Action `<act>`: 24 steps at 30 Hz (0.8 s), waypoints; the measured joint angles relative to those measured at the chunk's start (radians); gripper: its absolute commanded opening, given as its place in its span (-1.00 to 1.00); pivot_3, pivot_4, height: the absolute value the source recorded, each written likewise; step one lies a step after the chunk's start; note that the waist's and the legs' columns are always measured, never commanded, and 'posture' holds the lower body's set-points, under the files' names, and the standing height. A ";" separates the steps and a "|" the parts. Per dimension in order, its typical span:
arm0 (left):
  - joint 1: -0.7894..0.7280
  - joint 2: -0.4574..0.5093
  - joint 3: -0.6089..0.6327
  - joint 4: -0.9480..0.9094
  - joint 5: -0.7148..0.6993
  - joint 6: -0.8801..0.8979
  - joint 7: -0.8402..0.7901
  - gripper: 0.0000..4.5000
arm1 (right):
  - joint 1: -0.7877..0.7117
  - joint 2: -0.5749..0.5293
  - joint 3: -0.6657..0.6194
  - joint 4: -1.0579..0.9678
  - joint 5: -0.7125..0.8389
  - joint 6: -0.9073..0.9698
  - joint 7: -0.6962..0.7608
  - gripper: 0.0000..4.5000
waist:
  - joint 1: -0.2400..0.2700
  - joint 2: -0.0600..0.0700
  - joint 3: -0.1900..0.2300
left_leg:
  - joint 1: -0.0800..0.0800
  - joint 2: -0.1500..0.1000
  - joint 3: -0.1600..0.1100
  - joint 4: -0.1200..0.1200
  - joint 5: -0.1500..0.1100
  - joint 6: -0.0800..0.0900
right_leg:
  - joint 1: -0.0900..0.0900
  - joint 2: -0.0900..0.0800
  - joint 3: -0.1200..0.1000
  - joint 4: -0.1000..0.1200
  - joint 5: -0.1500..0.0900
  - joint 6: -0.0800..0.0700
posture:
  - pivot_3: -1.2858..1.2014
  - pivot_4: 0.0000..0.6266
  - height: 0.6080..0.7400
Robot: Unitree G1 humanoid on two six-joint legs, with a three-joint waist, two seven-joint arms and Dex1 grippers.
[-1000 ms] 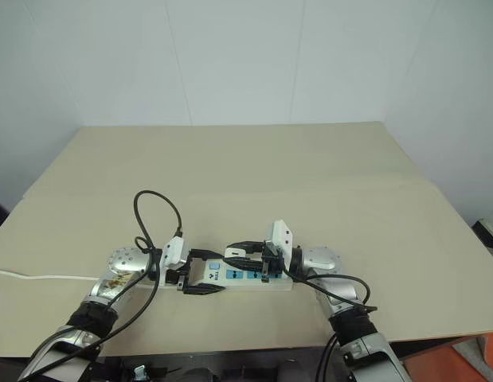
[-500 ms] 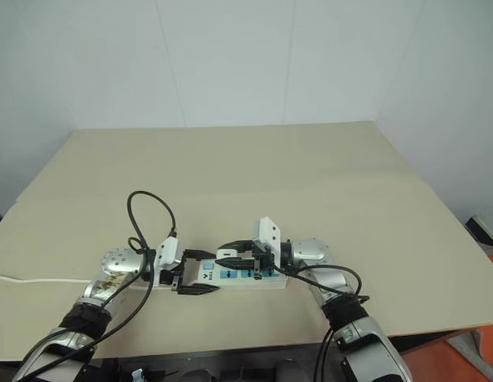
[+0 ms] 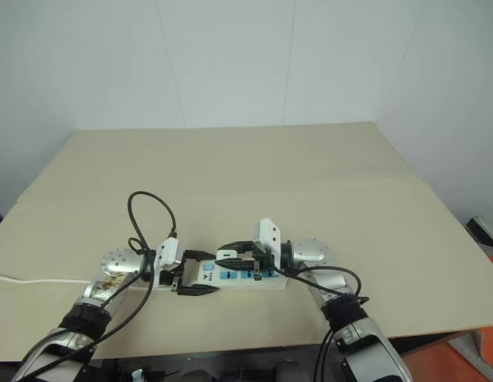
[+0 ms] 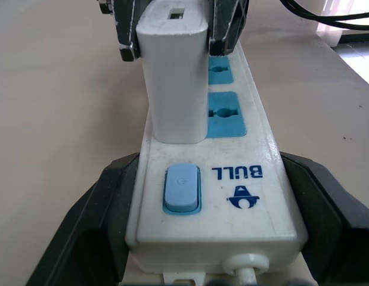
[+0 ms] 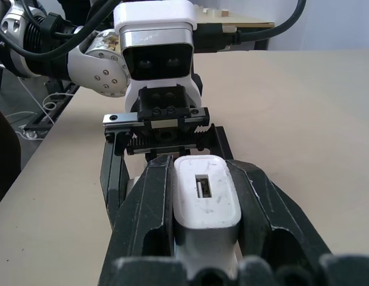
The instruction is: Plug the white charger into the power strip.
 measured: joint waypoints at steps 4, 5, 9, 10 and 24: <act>0.005 -0.003 0.000 -0.010 0.001 -0.002 0.004 0.45 | 0.009 -0.031 0.014 0.001 -0.040 0.030 -0.007 0.34 | 0.004 -0.002 -0.001 | -0.001 0.000 0.000 -0.001 0.000 0.000 | 0.000 0.000 -0.001 -0.001 0.000 -0.001 | 0.03 -0.52 1.00; 0.005 -0.003 0.000 -0.011 0.001 -0.002 0.005 0.45 | 0.009 -0.032 0.014 0.000 -0.040 0.035 -0.007 0.51 | 0.005 -0.003 -0.001 | -0.001 0.000 0.000 -0.001 0.000 0.000 | 0.000 0.000 -0.001 -0.002 0.000 -0.001 | 0.03 -0.52 1.00; 0.009 -0.004 0.001 -0.019 0.001 -0.001 0.013 0.45 | 0.008 -0.036 0.014 -0.008 -0.042 0.050 -0.007 0.97 | 0.008 -0.004 -0.002 | -0.001 0.000 -0.001 -0.001 0.000 0.000 | 0.000 0.000 0.000 -0.002 0.000 -0.001 | 0.03 -0.52 1.00; 0.012 -0.004 0.001 -0.022 0.001 0.000 0.018 0.45 | 0.008 -0.037 0.014 -0.010 -0.044 0.051 -0.006 0.97 | 0.008 -0.004 -0.002 | -0.001 0.000 -0.001 -0.002 0.000 0.000 | 0.000 0.000 0.000 -0.003 0.000 -0.001 | 0.03 -0.52 1.00; 0.081 0.063 0.062 -0.308 -0.086 0.202 0.055 0.99 | 0.083 -0.163 -0.105 -0.175 -0.039 0.096 -0.057 1.00 | 0.028 -0.004 0.007 | -0.024 -0.002 -0.001 -0.003 0.001 -0.001 | -0.022 -0.002 -0.002 -0.005 0.006 -0.009 | 0.03 -0.52 1.00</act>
